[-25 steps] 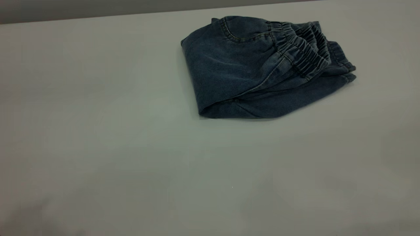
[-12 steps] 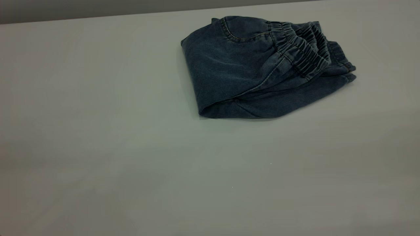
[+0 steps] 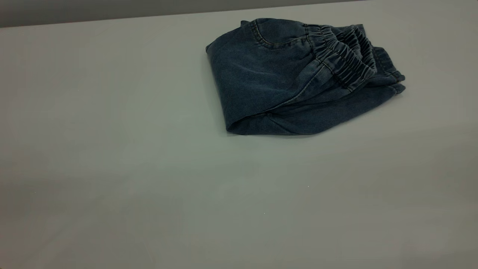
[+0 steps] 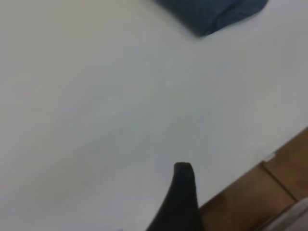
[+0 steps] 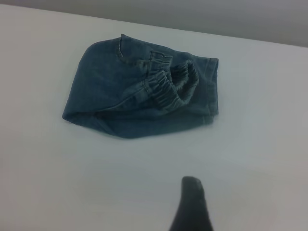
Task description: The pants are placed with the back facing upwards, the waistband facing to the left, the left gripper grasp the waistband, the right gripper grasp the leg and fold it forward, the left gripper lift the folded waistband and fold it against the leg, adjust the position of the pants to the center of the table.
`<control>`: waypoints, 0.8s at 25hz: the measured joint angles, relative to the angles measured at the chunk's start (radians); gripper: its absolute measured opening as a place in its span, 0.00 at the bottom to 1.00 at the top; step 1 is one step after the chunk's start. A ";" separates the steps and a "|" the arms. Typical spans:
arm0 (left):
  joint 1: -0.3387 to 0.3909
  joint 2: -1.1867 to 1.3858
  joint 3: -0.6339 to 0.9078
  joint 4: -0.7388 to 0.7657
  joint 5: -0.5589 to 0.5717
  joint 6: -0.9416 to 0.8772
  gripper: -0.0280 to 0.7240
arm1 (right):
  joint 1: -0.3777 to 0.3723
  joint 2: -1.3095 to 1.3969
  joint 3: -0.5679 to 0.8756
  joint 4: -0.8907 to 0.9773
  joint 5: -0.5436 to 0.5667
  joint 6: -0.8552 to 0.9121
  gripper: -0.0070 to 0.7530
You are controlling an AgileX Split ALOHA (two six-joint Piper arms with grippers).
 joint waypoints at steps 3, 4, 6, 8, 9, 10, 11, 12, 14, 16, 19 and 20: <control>0.000 -0.015 0.000 -0.021 0.003 0.003 0.82 | 0.000 0.000 0.000 0.001 0.001 0.000 0.62; 0.000 -0.015 0.000 -0.021 0.003 0.003 0.82 | 0.000 0.000 0.000 0.002 0.001 0.000 0.62; 0.000 -0.015 0.000 -0.019 0.004 0.003 0.82 | 0.000 0.000 0.000 0.003 0.001 0.000 0.62; 0.000 -0.015 0.000 -0.018 0.005 0.003 0.82 | 0.000 0.000 0.000 0.004 0.001 0.000 0.62; 0.000 -0.015 0.000 -0.017 0.007 0.003 0.82 | 0.000 0.000 0.000 0.004 0.001 0.000 0.62; 0.000 -0.015 0.000 -0.017 0.007 0.003 0.82 | 0.000 0.000 0.000 0.004 0.001 0.000 0.62; 0.000 -0.015 0.000 -0.017 0.007 0.003 0.82 | 0.000 0.000 0.000 0.004 0.001 0.001 0.62; 0.000 -0.015 0.000 -0.017 0.007 0.003 0.82 | 0.000 0.000 0.000 0.004 0.001 0.001 0.62; 0.000 -0.015 0.000 -0.017 0.008 0.004 0.82 | 0.000 0.000 0.000 0.004 0.001 0.001 0.62; 0.000 -0.015 0.000 -0.017 0.010 0.004 0.82 | 0.000 0.000 0.000 0.004 0.001 0.001 0.62; 0.000 -0.015 0.000 -0.017 0.010 0.003 0.82 | 0.000 0.000 0.000 0.004 0.001 0.001 0.62; 0.000 -0.015 0.000 -0.017 0.010 0.003 0.82 | 0.000 0.000 0.000 0.004 0.001 0.001 0.62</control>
